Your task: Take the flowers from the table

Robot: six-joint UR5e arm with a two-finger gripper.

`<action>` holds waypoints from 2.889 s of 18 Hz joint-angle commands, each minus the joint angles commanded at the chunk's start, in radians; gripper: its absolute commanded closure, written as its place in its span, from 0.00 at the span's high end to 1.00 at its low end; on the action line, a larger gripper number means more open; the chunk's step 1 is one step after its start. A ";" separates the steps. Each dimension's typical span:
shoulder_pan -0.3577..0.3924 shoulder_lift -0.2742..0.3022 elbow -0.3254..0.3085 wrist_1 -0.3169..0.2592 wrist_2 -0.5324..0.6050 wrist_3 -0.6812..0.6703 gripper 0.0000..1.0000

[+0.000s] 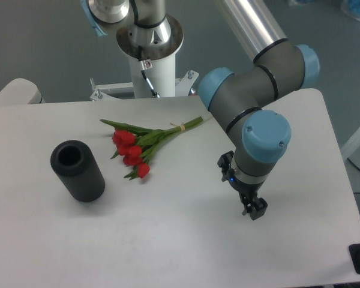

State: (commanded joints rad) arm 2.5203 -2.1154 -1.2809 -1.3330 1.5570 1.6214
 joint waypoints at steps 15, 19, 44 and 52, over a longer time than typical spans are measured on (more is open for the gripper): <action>0.018 0.072 -0.116 0.003 -0.012 0.003 1.00; 0.040 0.136 -0.213 0.009 -0.009 0.008 1.00; 0.012 0.364 -0.836 0.253 -0.083 -0.060 1.00; 0.000 0.364 -0.925 0.363 -0.120 -0.061 1.00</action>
State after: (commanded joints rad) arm 2.5203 -1.7518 -2.2058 -0.9695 1.4374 1.5601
